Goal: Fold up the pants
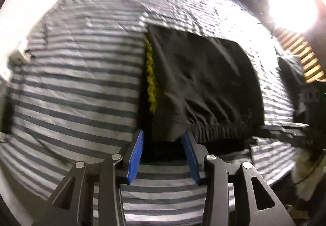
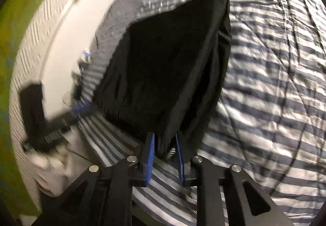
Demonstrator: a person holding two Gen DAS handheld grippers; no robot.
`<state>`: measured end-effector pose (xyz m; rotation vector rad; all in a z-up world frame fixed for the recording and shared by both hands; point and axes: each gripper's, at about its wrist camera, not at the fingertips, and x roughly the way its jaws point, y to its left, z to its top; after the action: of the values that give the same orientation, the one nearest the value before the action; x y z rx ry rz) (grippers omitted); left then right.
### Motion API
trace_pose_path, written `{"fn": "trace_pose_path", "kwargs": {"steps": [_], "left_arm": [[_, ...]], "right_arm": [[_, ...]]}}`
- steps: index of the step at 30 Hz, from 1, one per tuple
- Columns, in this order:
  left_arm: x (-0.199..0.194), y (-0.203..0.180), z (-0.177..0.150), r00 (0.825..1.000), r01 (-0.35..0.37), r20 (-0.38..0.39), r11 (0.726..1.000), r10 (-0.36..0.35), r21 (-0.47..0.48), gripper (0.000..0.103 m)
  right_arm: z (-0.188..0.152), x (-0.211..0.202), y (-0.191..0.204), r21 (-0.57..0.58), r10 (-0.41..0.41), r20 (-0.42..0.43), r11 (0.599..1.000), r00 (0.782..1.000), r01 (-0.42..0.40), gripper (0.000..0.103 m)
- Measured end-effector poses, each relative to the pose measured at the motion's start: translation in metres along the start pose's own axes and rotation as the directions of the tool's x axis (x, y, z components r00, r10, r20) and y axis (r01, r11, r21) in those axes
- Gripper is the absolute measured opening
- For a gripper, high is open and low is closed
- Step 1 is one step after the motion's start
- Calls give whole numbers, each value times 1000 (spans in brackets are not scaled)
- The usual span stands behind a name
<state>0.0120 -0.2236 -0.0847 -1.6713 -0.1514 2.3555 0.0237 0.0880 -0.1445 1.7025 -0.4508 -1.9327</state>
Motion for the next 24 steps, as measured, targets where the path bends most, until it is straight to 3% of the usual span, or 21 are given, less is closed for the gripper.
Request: {"fn": "trace_pose_path", "kwargs": {"steps": [2, 6, 9, 11, 15, 17, 18, 20, 22, 24], "left_arm": [[-16, 1, 3, 998, 27, 53, 1000, -26, -14, 43], [-29, -17, 30, 987, 42, 156, 999, -45, 19, 42], [-13, -33, 49, 982, 108, 150, 992, -117, 68, 42], [10, -35, 56, 990, 96, 98, 994, -102, 60, 41], [55, -11, 51, 1000, -10, 8, 1000, 10, 6, 40], [69, 3, 42, 999, 8, -54, 1000, -9, -16, 41], [67, 6, 40, 999, 15, -48, 1000, -15, -20, 41], [53, 12, 45, 999, 37, -7, 999, -37, -36, 41], [40, 18, 59, 997, 67, 48, 995, -64, -74, 50], [34, 26, 79, 991, 98, 103, 987, -86, -126, 71]], "right_arm": [[-5, -9, 0, -31, 1, 6, 1000, 1000, -1, 19], [2, -47, 1, -78, 6, 157, 997, 988, 7, 19], [21, -58, 9, -107, 32, 276, 994, 961, -2, 19], [36, -46, 17, -134, 0, 308, 990, 951, 44, 19], [50, 0, 6, -97, -72, 208, 991, 975, 94, 19], [48, 20, -9, -81, -115, 131, 989, 985, 126, 19], [46, 28, -15, -80, -133, 97, 987, 986, 141, 19], [44, 23, -22, -78, -91, 102, 992, 991, 100, 18], [48, 4, -28, -56, -36, 163, 997, 986, 46, 23], [59, -17, -37, -16, -36, 268, 999, 963, 42, 48]]}}
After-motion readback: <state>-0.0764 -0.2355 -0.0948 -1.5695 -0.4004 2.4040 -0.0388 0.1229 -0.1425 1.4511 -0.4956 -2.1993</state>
